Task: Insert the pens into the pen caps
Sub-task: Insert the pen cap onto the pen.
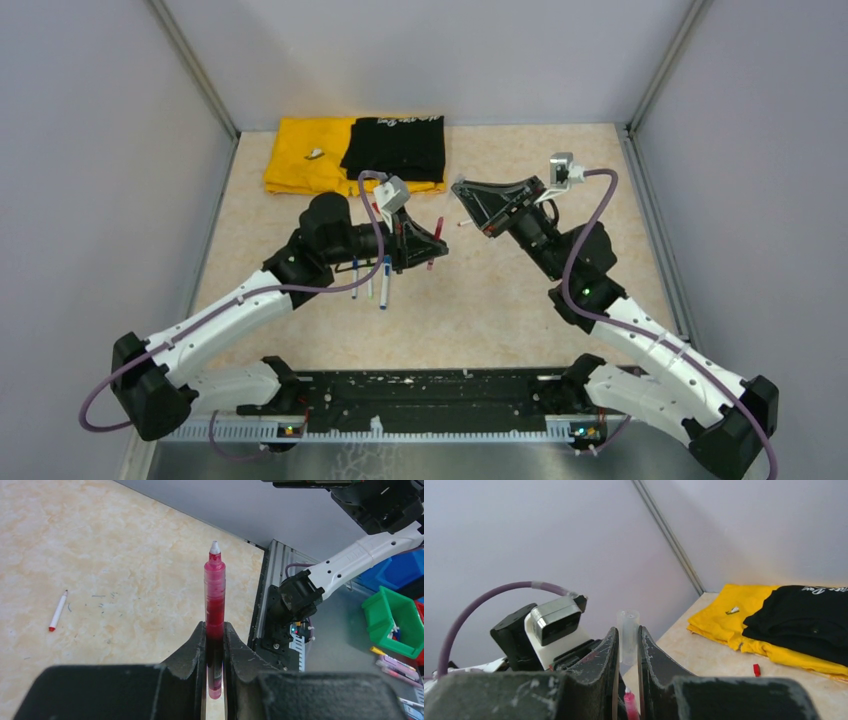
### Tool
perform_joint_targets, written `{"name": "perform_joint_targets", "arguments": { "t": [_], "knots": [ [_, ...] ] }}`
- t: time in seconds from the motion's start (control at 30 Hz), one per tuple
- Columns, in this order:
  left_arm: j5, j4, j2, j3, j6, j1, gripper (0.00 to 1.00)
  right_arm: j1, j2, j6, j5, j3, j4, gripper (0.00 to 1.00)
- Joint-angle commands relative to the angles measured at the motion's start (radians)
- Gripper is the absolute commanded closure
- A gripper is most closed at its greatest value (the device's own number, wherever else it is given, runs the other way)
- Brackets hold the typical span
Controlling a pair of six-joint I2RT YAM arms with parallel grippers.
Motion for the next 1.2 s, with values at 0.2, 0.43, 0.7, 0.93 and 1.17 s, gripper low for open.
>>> {"name": "perform_joint_targets", "arguments": {
  "t": [0.2, 0.43, 0.7, 0.93, 1.17],
  "knots": [
    [0.046, 0.026, 0.020, 0.049, 0.046, -0.032, 1.00, -0.008, 0.014, -0.041, -0.153, 0.025, 0.093, 1.00],
    [0.019, 0.016, 0.001, 0.038, 0.049, -0.032, 1.00, -0.008, 0.011, -0.064, -0.174, 0.028, 0.048, 1.00],
    [-0.010, 0.019, -0.008, 0.034, 0.050, -0.033, 1.00, -0.008, -0.002, -0.086, -0.179, 0.030, 0.009, 1.00],
    [-0.021, 0.021, -0.014, 0.030, 0.048, -0.033, 1.00, -0.008, -0.004, -0.093, -0.180, 0.030, -0.016, 1.00],
    [-0.029, 0.020, -0.017, 0.030, 0.049, -0.033, 1.00, -0.008, -0.003, -0.093, -0.184, 0.027, -0.023, 1.00]
  ]
}}
